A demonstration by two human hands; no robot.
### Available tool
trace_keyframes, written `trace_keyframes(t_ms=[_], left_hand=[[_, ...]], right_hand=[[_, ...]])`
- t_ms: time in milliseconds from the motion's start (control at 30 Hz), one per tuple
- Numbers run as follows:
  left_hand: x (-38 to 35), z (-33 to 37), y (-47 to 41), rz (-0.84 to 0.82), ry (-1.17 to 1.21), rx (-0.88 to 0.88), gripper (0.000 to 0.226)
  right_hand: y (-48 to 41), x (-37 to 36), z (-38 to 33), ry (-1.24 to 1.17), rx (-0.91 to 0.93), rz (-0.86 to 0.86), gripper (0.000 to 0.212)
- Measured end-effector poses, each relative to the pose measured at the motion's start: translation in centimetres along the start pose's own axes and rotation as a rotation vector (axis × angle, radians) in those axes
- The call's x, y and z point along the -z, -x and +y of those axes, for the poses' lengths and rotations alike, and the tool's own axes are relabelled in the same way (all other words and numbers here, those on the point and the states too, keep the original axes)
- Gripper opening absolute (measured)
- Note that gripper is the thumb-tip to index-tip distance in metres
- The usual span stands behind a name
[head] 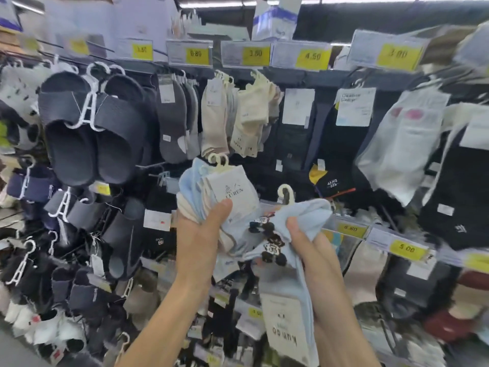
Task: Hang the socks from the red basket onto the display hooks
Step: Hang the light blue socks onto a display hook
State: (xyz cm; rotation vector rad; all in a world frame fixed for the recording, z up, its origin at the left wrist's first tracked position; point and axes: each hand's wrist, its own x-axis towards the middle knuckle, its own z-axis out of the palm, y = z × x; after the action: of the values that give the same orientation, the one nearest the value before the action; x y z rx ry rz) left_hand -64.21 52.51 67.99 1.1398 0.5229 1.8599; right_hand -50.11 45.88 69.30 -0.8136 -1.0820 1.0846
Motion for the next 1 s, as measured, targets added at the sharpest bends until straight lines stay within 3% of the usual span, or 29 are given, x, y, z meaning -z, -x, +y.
trace_keyframes(t_ms=[200,300,433,567,700,833,1000], left_hand=[[-3.4,-0.5,-1.1,-0.226,-0.059,-0.042,0.038],[-4.9,-1.0,-1.4,-0.338,-0.002,0.007,0.051],[-6.9,-2.0,-2.0,-0.379,-0.056,0.001,0.045],[-7.6,-2.9,-3.0,-0.419,-0.094,0.058,0.046],[-8.4,-3.7,-3.7,-0.42,-0.163,0.101,0.042],[-9.0,-4.0,-4.7,-0.426,-0.111,0.092,0.061],[-8.7,-4.4,-6.6,-0.395,-0.046,0.064,0.043]], right_hand=[[-3.6,1.6,-1.9,0.095,0.231,0.096,0.027],[-4.9,2.5,-2.9,0.177,0.355,0.123,0.027],[-6.2,4.2,-3.9,0.275,0.429,0.088,0.026],[-7.8,6.5,-5.0,0.163,0.365,-0.032,0.042],[-9.2,7.6,-6.0,0.237,0.365,-0.105,0.029],[-10.8,8.1,-7.0,0.249,0.337,-0.123,0.017],[-12.9,7.9,-7.7,0.188,0.229,-0.129,0.013]])
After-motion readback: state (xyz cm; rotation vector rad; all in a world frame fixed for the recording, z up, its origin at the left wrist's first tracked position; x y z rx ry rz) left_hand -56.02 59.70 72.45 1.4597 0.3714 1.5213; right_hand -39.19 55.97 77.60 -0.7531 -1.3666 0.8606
